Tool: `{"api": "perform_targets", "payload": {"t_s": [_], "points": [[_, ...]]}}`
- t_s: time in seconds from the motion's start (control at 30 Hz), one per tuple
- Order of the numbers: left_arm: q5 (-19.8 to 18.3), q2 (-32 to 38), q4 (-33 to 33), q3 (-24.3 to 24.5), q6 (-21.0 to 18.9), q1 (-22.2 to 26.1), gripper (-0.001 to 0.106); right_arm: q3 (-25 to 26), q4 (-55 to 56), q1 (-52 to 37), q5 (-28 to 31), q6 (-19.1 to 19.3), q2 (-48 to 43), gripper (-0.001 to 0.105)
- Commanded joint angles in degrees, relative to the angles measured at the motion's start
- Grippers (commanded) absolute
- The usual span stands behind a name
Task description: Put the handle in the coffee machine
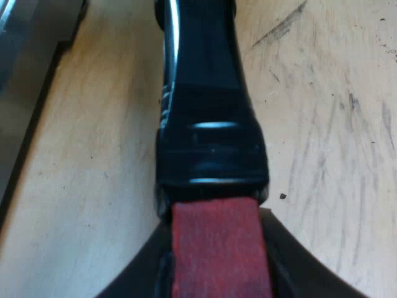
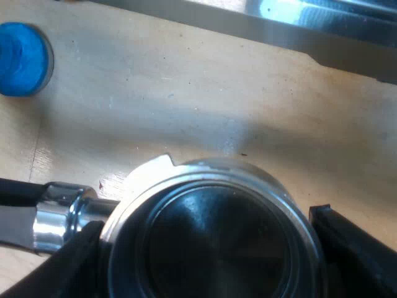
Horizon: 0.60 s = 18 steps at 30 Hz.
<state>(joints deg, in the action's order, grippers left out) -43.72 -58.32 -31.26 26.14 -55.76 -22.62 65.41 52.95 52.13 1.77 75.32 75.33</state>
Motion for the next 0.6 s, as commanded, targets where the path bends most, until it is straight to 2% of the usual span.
{"api": "perform_targets", "payload": {"t_s": [0.03,0.1,0.17,0.27,0.33,0.4,0.47,0.6], "points": [[-2.50,0.23,0.70,0.10,0.62,-0.24,0.000,0.59,-0.01,0.05,-1.77,2.89,-0.94,0.000],[-2.50,0.23,0.73,0.10,0.62,-0.24,0.000,0.59,-0.01,0.05,-1.77,2.10,-0.94,0.000],[-2.50,0.23,0.73,0.10,0.29,-0.24,0.000,0.59,0.12,0.05,-1.77,2.11,-0.94,0.006],[-2.50,0.23,0.73,0.10,0.29,-0.15,0.000,0.59,0.14,0.05,-1.77,2.11,-0.94,0.035],[-2.50,0.23,0.73,0.10,0.29,-0.15,0.000,0.59,0.14,0.05,-1.77,2.11,-0.94,0.068],[-2.50,0.23,0.73,0.10,0.29,-0.15,0.000,0.59,0.14,0.05,-1.77,2.21,-0.94,0.087],[-2.50,0.23,0.73,0.10,0.29,-0.15,0.000,0.59,0.14,0.05,-1.77,3.00,-0.94,0.097],[-2.50,0.23,0.83,0.10,0.29,-0.15,0.000,0.59,0.14,0.05,-1.77,3.05,-0.94,0.097]]}}
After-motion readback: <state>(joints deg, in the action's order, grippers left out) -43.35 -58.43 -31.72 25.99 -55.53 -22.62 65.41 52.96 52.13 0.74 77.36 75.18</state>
